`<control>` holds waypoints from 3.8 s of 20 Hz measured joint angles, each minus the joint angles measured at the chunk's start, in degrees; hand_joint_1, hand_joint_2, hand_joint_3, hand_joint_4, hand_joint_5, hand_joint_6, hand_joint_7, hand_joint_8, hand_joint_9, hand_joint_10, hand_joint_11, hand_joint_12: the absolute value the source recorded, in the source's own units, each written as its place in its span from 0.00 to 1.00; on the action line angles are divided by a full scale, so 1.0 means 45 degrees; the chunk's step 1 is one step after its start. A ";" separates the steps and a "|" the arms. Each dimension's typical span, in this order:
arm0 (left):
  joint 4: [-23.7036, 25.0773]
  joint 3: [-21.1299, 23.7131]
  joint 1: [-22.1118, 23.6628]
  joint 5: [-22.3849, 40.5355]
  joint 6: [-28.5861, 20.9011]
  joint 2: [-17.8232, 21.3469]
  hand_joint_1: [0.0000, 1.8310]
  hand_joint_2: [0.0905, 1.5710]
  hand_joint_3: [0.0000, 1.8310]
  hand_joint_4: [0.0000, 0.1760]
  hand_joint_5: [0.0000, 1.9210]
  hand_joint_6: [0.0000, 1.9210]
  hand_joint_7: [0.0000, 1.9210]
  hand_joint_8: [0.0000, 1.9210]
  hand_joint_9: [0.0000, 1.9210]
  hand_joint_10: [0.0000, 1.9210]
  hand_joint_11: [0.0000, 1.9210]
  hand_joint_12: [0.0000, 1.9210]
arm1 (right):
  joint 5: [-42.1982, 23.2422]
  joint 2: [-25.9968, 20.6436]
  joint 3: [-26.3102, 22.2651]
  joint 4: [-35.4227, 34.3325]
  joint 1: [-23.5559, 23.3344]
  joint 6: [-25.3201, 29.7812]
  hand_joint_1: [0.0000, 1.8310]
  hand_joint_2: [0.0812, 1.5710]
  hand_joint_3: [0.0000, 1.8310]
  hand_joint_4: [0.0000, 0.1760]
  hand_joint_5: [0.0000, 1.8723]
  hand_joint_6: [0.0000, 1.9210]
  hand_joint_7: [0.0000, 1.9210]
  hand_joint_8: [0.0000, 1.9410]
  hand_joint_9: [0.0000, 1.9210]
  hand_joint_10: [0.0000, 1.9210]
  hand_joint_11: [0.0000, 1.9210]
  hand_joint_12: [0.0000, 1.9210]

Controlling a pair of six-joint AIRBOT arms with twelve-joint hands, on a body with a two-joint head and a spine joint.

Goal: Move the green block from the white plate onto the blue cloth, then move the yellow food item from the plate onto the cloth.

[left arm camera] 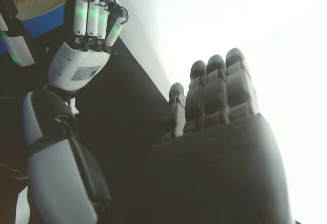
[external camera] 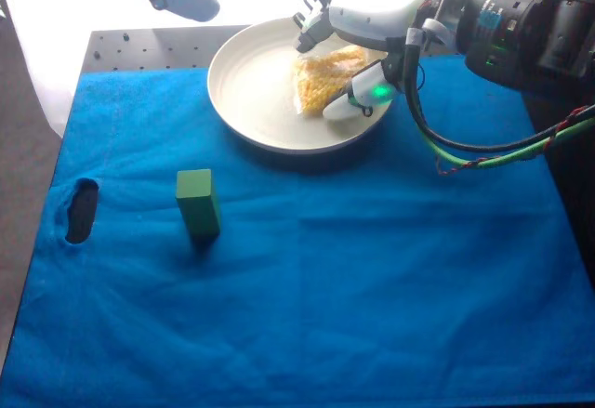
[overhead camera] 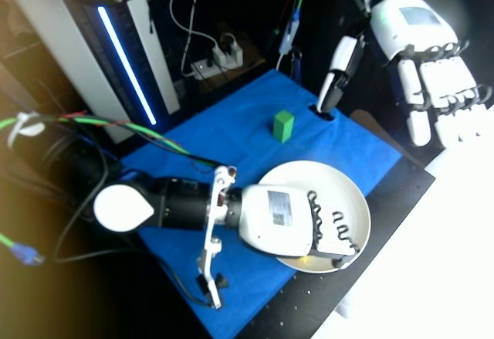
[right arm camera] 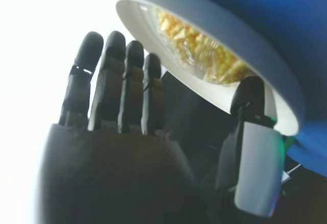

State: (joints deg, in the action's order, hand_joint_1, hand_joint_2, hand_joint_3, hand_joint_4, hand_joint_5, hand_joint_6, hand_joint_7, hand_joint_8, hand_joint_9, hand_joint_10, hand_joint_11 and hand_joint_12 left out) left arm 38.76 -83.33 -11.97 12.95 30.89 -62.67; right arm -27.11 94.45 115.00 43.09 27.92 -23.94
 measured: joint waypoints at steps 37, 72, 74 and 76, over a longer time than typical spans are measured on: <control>-0.0918 0.0029 -0.0782 -0.0049 -0.0005 0.0262 0.37 0.47 0.00 1.00 0.00 0.00 0.04 0.00 0.02 0.00 0.00 0.00 | -0.5974 -0.5892 -0.7732 0.0015 0.1603 -0.0058 0.64 0.66 0.00 0.00 0.57 0.42 0.59 0.50 0.56 0.79 0.51 1.00; -0.4872 0.3395 -0.2599 0.6606 0.1957 0.2628 0.20 0.46 0.00 0.98 0.00 0.00 0.00 0.00 0.00 0.00 0.02 0.02 | -0.8913 -0.8223 -0.8374 -0.8116 0.2273 -0.0136 0.35 0.39 0.00 1.00 0.00 0.00 0.00 0.00 0.00 0.00 0.01 0.06; -0.4867 0.3745 -0.2463 0.7548 0.2132 0.2633 0.31 0.47 0.00 1.00 0.02 0.00 0.05 0.00 0.03 0.00 0.03 0.03 | -0.9724 -0.8641 -0.8791 -0.8184 0.2273 -0.0146 0.34 0.40 0.00 1.00 0.00 0.00 0.00 0.00 0.00 0.00 0.00 0.06; -0.4721 0.4051 -0.2467 0.8524 0.2501 0.2628 0.32 0.47 0.01 1.00 0.05 0.01 0.07 0.00 0.07 0.01 0.06 0.05 | -1.0885 -0.8782 -0.8990 -0.8704 0.2273 -0.0146 0.35 0.42 0.00 1.00 0.00 0.00 0.03 0.00 0.02 0.00 0.01 0.12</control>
State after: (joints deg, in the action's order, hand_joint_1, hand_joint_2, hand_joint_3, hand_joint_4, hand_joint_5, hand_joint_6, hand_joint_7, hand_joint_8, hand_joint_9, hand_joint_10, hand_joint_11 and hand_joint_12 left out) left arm 17.52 -65.10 -23.07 51.31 42.15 -50.85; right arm -76.09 54.94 74.54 3.92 38.15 -24.60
